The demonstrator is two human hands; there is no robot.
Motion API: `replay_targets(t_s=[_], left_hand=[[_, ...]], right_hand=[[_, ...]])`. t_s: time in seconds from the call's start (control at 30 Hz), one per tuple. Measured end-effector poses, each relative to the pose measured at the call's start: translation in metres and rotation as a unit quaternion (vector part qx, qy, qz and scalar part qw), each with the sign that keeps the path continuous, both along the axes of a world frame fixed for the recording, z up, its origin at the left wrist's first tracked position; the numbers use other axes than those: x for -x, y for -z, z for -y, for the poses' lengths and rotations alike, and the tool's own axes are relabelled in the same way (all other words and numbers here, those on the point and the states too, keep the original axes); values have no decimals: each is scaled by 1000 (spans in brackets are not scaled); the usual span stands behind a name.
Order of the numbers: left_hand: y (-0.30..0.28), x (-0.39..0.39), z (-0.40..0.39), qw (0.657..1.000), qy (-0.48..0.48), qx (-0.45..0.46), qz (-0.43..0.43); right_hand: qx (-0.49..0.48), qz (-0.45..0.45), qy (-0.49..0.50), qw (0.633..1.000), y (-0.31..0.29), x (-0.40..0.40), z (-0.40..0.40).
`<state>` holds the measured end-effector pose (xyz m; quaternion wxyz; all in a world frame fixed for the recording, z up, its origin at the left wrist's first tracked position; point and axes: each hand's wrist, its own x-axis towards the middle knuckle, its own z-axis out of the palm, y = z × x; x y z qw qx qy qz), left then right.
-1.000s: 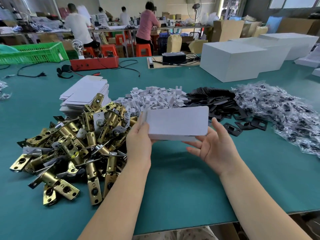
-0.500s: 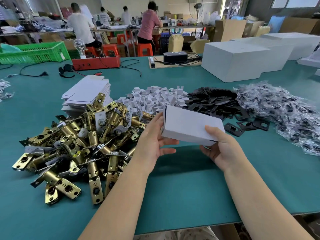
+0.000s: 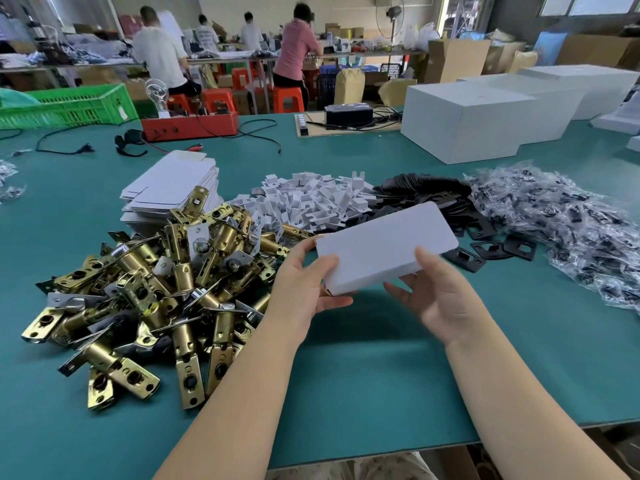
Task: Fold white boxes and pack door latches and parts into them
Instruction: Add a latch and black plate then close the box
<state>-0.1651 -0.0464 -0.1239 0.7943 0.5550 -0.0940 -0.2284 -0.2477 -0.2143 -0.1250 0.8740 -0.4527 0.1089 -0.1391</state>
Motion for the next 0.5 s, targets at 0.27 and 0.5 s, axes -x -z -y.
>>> replay_targets(t_s=[0.27, 0.5], left_hand=[[-1, 1, 3, 996, 51, 67, -3], [2, 8, 11, 998, 28, -35, 48]], right_hand=[[-117, -7, 34, 993, 3, -1, 3], [-57, -16, 20, 998, 5, -3, 1]])
